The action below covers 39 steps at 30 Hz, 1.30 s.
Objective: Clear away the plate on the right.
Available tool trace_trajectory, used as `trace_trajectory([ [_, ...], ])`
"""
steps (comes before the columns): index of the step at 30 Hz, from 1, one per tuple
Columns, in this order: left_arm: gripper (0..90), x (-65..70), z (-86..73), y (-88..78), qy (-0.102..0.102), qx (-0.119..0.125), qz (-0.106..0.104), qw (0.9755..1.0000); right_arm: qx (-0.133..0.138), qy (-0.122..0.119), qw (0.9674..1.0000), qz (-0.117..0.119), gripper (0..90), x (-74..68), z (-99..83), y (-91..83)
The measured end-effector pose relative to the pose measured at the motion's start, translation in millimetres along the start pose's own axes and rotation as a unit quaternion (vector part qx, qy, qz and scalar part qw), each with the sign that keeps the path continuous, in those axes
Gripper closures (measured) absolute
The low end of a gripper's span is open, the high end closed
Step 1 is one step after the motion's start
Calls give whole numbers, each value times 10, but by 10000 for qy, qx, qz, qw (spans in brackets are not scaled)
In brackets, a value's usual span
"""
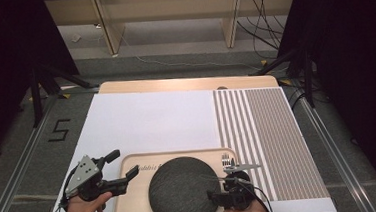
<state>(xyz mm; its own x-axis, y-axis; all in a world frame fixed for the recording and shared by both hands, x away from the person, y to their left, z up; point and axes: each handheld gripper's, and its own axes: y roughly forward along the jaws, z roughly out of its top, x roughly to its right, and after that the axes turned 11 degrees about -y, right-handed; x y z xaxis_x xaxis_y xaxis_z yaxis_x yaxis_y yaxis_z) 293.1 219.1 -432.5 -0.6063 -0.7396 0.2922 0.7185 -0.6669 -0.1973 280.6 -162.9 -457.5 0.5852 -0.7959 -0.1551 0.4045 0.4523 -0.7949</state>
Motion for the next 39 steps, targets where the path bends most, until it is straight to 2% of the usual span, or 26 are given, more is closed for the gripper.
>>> trace_trajectory([
  [1,166,0,0,0,-1,-2,-1,10000,-58,111,9999,27,340,-20,18,-28],
  [2,166,-1,0,0,0,-4,-1,10000,45,63,9999,-91,335,-30,18,-27],
  [3,166,-1,-1,0,-3,-2,-3,10000,74,39,9999,-84,331,-37,21,-37],
  [4,166,-1,0,-1,-2,-5,0,10000,86,-84,9998,-128,327,-33,23,-51],
  [6,166,1,-2,0,-4,-3,-4,10000,185,-19,9996,-214,325,-58,41,-68],
  [8,166,1,-1,1,-4,-4,-7,10000,321,-259,9988,-282,316,-48,43,-88],
  [9,166,1,-2,2,-4,-6,-6,10000,356,-185,9988,-279,312,-59,50,-104],
  [10,165,1,-2,2,-3,-9,-7,10000,424,-245,9983,-317,308,-43,54,-107],
  [11,166,1,-2,2,-4,-9,-8,10000,490,-301,9981,-234,301,-35,58,-124],
  [13,166,0,-2,2,-3,-12,-8,10000,562,-269,9975,-324,285,-45,68,-152],
  [14,166,0,-2,2,-1,-13,-7,10000,696,-388,9963,-326,282,-26,69,-158],
  [15,165,0,-2,2,-2,-14,-8,10000,655,-312,9968,-345,276,-28,78,-184],
  [16,165,0,-2,2,-6,-11,-9,10000,759,-249,9963,-312,270,-32,80,-201],
  [17,165,0,-2,2,-6,-13,-10,10000,926,-393,9944,-315,267,-9,86,-197],
  [18,165,-1,-2,3,-2,-16,-11,10000,956,-422,9936,-429,260,0,90,-217],
  [21,165,0,-2,3,-3,-16,-12,10000,1126,-423,9919,-406,234,27,100,-258],
  [23,165,0,-2,3,-2,-20,-13,10000,1260,-502,9896,-488,225,41,103,-267],
  [24,165,1,-2,4,-3,-23,-9,10000,1242,-445,9903,-444,223,37,106,-291],
  [25,165,2,-2,4,0,-28,-11,10000,1321,-518,9887,-483,219,52,109,-294],
  [26,164,2,-2,4,-1,-28,-12,10000,1318,-477,9892,-433,215,51,111,-305],
  [31,164,2,-2,4,-2,-30,-16,10000,1648,-555,9831,-575,205,94,123,-350],
  [33,164,2,-2,5,-1,-31,-18,10000,1739,-574,9815,-555,205,115,124,-380],
  [35,164,3,-3,6,-2,-32,-22,10000,1788,-576,9800,-651,205,140,123,-387],
  [36,163,3,-3,5,-1,-33,-22,10000,1872,-529,9794,-546,205,144,122,-400],
  [38,163,3,-2,5,-2,-32,-23,10000,1906,-592,9774,-694,205,150,124,-408],
  [39,163,2,-2,5,-3,-32,-24,10000,1961,-622,9762,-690,204,154,122,-427],
])
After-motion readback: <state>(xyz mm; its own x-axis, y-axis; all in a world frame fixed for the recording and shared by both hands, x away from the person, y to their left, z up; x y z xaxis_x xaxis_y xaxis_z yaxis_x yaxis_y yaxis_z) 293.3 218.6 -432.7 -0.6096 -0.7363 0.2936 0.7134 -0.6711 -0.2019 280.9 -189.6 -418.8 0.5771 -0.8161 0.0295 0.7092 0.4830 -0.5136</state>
